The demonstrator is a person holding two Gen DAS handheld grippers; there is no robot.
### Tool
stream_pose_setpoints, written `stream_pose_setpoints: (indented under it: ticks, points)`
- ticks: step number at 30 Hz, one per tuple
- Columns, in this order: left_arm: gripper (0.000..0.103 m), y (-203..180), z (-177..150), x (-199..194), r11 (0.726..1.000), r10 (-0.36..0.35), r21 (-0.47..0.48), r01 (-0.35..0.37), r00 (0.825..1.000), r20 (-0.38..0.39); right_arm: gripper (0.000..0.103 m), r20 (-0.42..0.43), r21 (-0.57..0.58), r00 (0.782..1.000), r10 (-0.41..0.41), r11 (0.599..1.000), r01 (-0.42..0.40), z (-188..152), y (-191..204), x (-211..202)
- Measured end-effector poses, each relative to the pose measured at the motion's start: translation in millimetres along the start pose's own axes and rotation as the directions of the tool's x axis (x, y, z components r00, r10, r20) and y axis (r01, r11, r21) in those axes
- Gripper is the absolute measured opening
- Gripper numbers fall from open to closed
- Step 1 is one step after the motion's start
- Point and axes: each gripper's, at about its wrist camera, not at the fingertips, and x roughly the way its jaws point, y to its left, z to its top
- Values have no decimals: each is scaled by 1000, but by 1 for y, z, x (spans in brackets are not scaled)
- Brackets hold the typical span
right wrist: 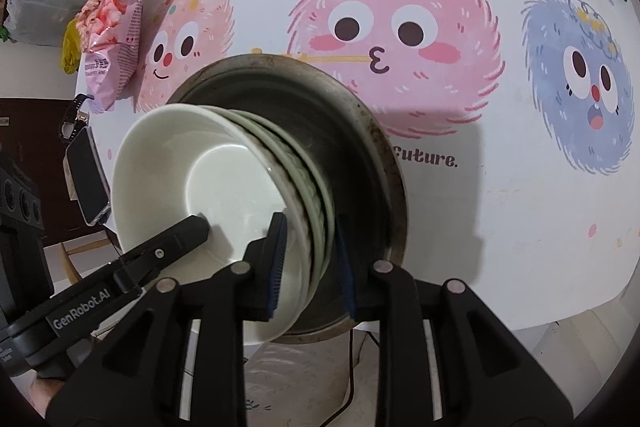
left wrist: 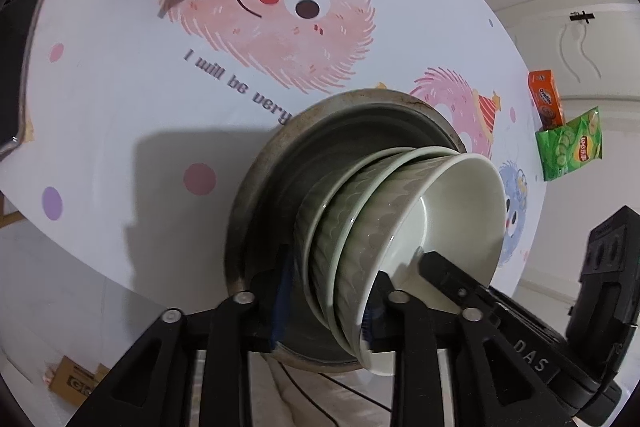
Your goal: Organize plates and bowls
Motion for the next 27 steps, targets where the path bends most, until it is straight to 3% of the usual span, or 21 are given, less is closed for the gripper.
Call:
stream_pose_setpoints:
  ticks: [1,3,4,7,12,19,22,27]
  points:
    - [51,-2,0,-3,1000,16,13,-17,1000,14,28,8,-7,1000,-3,1000,3,0,1,-2]
    - [60,-5,-1,-10,999,11,49,-13,999,38,40,17,-21,1000,-12,1000,12,0,3,-7]
    - [64,-7,-1,-12,998,11,59,-14,999,43,55,19,-25,1000,-16,1000,17,0,3,-8]
    - [79,-12,-4,-27,994,14,105,-23,996,85,59,45,-44,999,-17,999,19,-2,3,-20]
    - [84,-13,-7,-60,988,-50,151,28,989,140,59,89,-62,996,17,998,-12,-5,1,-48]
    - [85,10,0,-80,982,7,181,-49,975,221,63,173,-68,985,13,998,-1,-3,-21,-79]
    - [85,26,5,-76,982,39,174,-79,974,224,63,153,-56,988,-7,998,16,-2,-37,-71]
    - [85,49,10,-56,988,12,152,-35,988,154,63,115,-34,993,2,999,2,-5,-56,-50]
